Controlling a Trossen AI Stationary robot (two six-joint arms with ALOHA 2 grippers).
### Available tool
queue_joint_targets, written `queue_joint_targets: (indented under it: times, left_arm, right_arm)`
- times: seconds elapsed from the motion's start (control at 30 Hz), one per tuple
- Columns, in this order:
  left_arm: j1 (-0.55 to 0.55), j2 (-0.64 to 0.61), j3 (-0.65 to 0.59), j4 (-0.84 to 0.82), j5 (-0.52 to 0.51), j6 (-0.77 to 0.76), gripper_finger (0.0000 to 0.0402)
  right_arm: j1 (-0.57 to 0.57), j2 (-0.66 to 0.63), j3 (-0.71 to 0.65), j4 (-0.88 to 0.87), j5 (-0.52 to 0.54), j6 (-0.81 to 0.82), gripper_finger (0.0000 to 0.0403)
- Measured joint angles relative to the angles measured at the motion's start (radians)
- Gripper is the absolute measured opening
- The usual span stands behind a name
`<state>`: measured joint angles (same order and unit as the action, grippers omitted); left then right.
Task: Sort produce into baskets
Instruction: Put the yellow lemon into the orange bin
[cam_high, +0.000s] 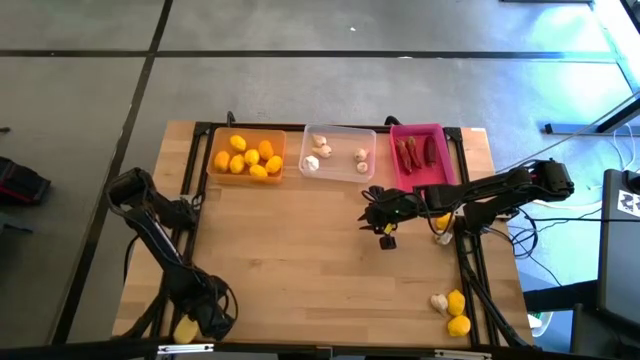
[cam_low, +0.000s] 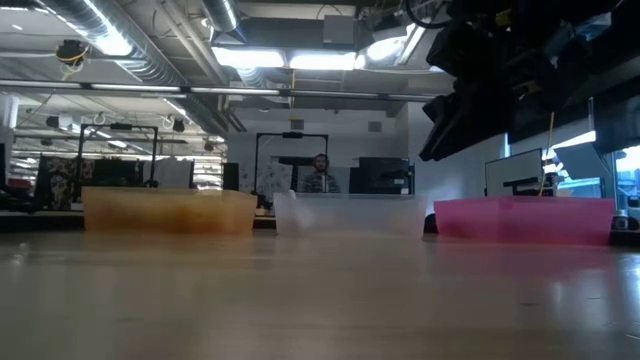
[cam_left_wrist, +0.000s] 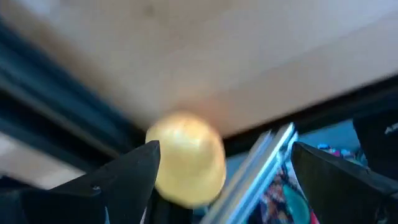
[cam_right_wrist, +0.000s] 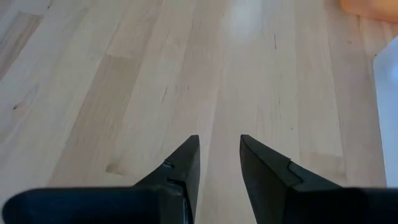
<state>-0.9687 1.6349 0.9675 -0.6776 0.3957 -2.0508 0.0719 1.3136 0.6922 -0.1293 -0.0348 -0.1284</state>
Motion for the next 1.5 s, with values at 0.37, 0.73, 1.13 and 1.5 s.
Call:
queue_joint_targets:
  times: [0.37, 0.73, 1.13, 1.5]
  left_arm:
    - [-0.038, 0.022, 0.008, 0.011, 0.015, -0.106, 0.0355]
    - [-0.037, 0.116, 0.010, 0.032, 0.165, -0.029, 0.0355]
    - [-0.040, 0.119, 0.008, 0.032, 0.168, -0.022, 0.0355]
    - [-0.023, 0.119, 0.008, 0.048, 0.139, -0.025, 0.0341]
  right_arm:
    - [0.000, 0.000, 0.000, -0.003, -0.012, 0.001, 0.0111]
    - [0.000, 0.000, 0.000, -0.008, -0.021, 0.005, 0.0111]
    - [0.000, 0.000, 0.000, -0.016, -0.022, 0.017, 0.0111]
    - [0.000, 0.000, 0.000, -0.029, -0.022, 0.018, 0.0111]
